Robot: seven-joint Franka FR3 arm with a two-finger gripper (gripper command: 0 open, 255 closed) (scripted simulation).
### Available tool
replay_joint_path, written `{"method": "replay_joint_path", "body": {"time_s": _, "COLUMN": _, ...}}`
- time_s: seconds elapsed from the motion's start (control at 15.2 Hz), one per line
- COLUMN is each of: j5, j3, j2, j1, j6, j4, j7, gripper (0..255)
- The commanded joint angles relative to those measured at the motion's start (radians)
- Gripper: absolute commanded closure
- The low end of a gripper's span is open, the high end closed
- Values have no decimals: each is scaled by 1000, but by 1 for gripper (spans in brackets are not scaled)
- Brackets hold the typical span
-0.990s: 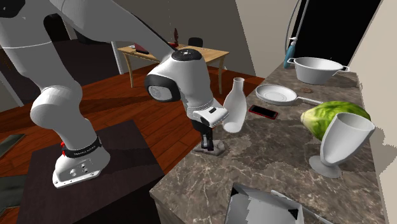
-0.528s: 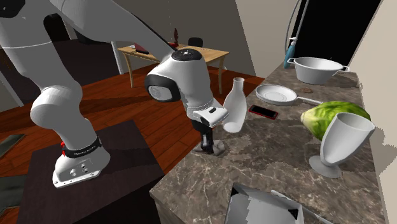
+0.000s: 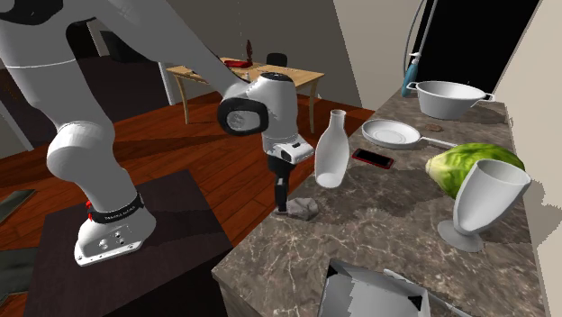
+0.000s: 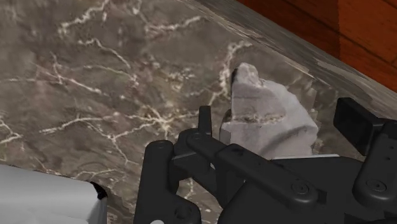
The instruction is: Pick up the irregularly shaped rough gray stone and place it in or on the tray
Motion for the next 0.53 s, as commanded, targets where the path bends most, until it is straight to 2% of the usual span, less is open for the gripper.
{"method": "replay_joint_path", "body": {"time_s": 0.0, "j5": -8, "j3": 4, "j2": 16, "j1": 4, "j6": 10, "j4": -4, "j7": 18, "gripper": 0}}
{"method": "replay_joint_path", "body": {"time_s": 0.33, "j5": 39, "j3": 7, "j2": 88, "j1": -1, "j6": 88, "j4": -16, "j7": -17, "gripper": 0}}
{"method": "replay_joint_path", "body": {"time_s": 0.46, "j5": 39, "j3": 7, "j2": 88, "j1": -1, "j6": 88, "j4": -16, "j7": -16, "gripper": 0}}
